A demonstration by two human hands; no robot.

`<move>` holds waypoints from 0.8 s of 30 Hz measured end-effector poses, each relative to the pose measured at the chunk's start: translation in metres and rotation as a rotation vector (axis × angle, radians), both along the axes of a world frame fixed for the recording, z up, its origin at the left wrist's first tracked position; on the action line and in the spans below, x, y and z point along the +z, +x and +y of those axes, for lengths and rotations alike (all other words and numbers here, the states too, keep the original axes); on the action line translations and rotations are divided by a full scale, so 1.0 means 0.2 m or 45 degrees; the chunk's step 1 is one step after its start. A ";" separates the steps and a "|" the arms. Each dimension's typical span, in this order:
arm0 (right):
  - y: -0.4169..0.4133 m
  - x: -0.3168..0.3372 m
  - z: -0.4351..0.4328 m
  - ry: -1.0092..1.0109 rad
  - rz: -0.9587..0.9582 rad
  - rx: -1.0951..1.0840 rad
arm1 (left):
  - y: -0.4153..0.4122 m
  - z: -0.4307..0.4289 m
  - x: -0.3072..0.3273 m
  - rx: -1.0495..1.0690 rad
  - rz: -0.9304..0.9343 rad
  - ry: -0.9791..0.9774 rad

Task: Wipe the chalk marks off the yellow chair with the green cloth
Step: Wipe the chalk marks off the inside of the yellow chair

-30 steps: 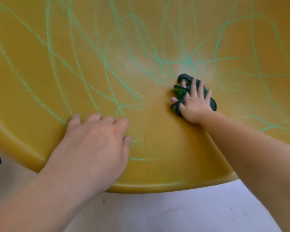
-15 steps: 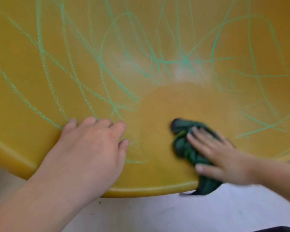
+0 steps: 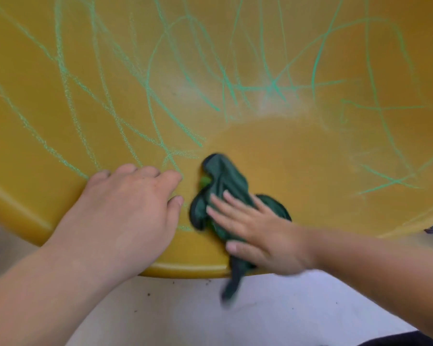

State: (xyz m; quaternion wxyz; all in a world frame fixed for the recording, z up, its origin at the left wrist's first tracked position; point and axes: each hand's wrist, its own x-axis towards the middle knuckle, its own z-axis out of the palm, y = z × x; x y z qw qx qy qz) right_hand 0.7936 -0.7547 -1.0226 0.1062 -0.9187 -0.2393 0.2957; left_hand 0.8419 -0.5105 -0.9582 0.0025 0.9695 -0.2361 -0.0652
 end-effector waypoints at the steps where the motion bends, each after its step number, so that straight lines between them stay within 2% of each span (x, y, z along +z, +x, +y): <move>1: -0.08 0.05 -0.02 0.052 0.090 0.033 | 0.00 0.00 0.00 -0.004 0.004 0.002; 3: -0.16 0.11 -0.16 -0.036 0.165 0.000 | 0.00 0.00 0.00 -0.014 0.012 -0.008; 5: -0.13 0.09 -0.36 -0.289 0.127 -0.155 | -0.01 0.01 0.00 -0.025 -0.003 -0.032; 8: 0.06 0.00 -0.64 -0.647 -0.052 -0.567 | -0.03 0.02 0.01 -0.029 -0.064 -0.043; 10: 0.24 -0.06 -0.72 -0.749 -0.157 -0.756 | -0.04 0.03 0.02 -0.035 -0.100 -0.050; 13: 0.47 -0.16 -0.55 -0.648 -0.223 -0.859 | -0.05 0.04 0.04 -0.055 -0.119 -0.044; 15: 0.56 -0.20 -0.33 -0.508 -0.247 -0.785 | -0.06 0.06 0.06 -0.050 -0.173 -0.040; 20: 0.31 -0.12 0.17 -0.101 -0.132 -0.199 | -0.02 0.15 0.15 -0.025 -0.433 -0.219; 22: 0.14 -0.05 0.19 0.087 -0.057 -0.030 | 0.01 0.18 0.19 -0.095 -0.488 -0.354; 24: 0.05 0.02 0.10 0.137 0.068 0.008 | 0.04 0.21 0.21 -0.144 -0.518 -0.373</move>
